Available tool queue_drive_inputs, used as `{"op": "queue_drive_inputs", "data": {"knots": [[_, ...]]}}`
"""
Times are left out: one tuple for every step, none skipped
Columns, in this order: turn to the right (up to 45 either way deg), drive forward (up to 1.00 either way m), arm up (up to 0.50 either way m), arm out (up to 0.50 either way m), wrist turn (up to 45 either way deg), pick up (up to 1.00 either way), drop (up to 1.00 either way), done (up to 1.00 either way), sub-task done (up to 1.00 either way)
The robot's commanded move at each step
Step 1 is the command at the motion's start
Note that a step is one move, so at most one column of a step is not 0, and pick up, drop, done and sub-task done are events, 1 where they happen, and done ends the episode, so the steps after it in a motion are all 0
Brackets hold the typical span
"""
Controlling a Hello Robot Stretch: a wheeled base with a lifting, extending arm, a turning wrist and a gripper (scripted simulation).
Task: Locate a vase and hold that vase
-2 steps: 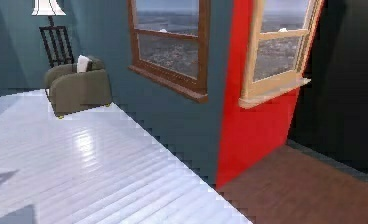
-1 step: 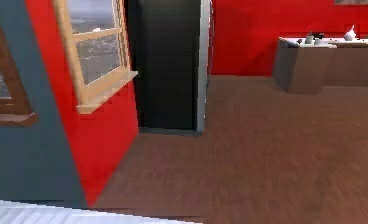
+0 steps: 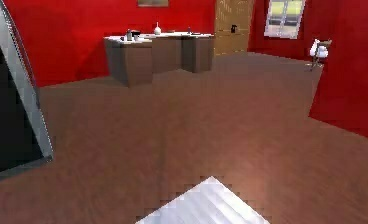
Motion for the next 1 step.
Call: {"op": "queue_drive_inputs", "data": {"knots": [[45.0,0.00,0.00,0.00,0.0,0.00,0.00,0.00,0.00]]}}
